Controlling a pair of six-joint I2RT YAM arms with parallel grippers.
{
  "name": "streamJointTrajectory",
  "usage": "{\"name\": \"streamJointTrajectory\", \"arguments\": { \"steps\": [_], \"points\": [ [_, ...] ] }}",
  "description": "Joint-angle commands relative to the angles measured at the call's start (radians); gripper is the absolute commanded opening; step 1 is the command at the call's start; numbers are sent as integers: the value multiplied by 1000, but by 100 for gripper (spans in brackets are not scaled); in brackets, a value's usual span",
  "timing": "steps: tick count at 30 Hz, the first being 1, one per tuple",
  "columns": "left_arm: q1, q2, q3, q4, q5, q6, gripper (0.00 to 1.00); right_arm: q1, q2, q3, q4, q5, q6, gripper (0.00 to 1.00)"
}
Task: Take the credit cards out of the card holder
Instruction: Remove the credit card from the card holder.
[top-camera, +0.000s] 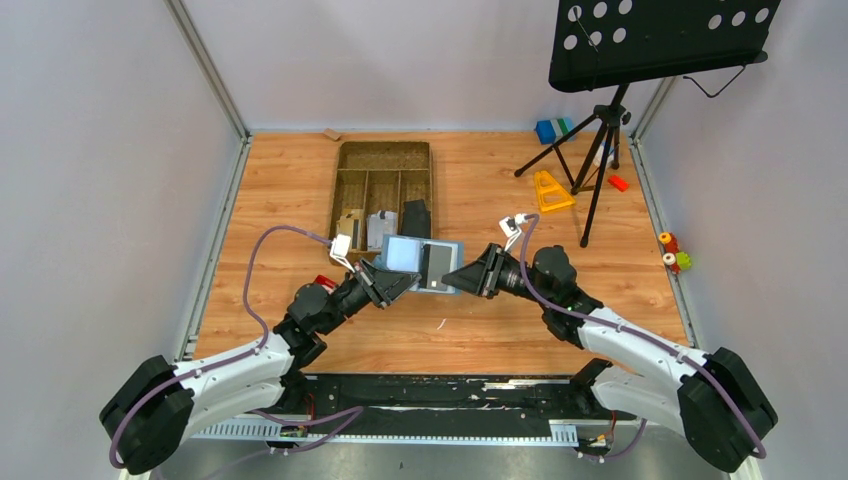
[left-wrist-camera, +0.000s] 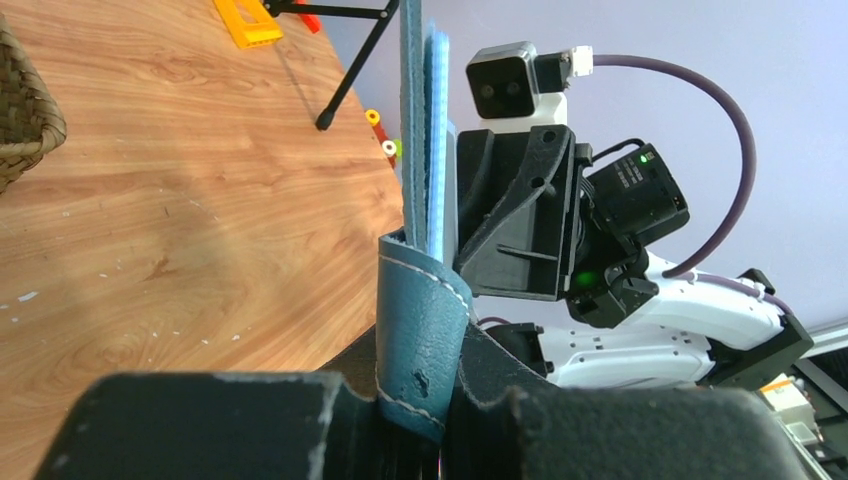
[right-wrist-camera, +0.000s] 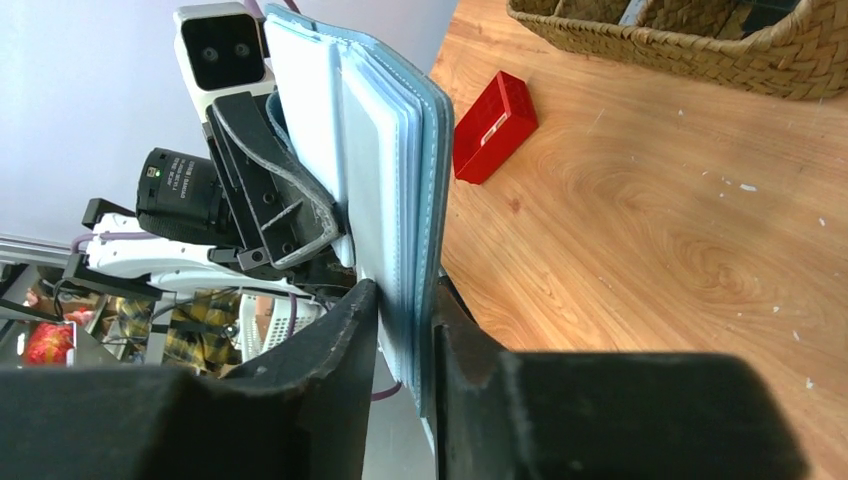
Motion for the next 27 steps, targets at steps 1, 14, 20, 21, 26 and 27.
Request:
{"name": "streamJointTrajectory", "arguments": {
  "steps": [1, 14, 20, 21, 26, 27],
  "points": [
    [-1, -20, 4, 57, 17, -8, 0, 0, -3, 4, 61, -12, 0, 18],
    [-2, -123, 40, -235, 6, 106, 43, 0, -77, 15, -136, 72, -77, 0],
    [-1, -243, 139, -659, -91, 283, 74, -1, -86, 19, -209, 107, -136, 0],
    [-2, -264, 155, -718, -103, 306, 77, -3, -89, 20, -221, 113, -144, 0],
    [-1, -345, 292, -1041, -243, 434, 83, -5, -110, 21, -277, 137, -181, 0],
    [-2, -349, 329, -1095, -259, 465, 84, -5, -114, 21, -287, 141, -187, 0]
  ]
}}
